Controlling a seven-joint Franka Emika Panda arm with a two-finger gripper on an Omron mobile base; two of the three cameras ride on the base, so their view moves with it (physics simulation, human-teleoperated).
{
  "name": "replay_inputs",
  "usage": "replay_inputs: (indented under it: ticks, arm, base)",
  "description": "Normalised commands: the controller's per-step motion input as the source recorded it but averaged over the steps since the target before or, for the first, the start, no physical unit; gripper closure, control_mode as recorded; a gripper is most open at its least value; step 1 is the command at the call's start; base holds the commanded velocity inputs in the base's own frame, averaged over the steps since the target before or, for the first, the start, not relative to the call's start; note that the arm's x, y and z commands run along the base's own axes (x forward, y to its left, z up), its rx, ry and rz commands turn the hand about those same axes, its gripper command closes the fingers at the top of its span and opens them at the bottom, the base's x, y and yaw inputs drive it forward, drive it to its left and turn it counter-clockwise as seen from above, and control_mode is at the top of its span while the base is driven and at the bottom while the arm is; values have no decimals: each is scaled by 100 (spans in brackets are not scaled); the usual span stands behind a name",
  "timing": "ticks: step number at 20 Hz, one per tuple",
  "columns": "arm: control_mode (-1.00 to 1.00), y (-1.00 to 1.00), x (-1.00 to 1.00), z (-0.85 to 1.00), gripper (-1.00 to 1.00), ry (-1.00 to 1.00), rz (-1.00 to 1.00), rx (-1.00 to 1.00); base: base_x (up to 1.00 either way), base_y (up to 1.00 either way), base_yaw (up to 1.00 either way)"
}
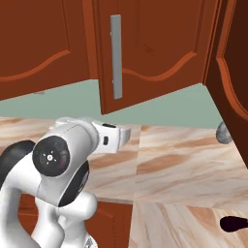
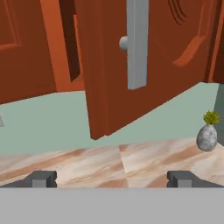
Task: Close all open cabinet doors.
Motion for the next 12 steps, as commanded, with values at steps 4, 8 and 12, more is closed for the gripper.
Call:
replay_inputs:
  ticks: [4,8,12]
  arm:
    - [-100,-65,1,0,-100,-15,-6,0]
    - [-100,-59,11,1,-100,-9,-3,0]
    - [-100,-33,0,9,-100,-3,0,0]
  base:
    - [0,0,0]
    - [0,0,0]
    - [0,0,0]
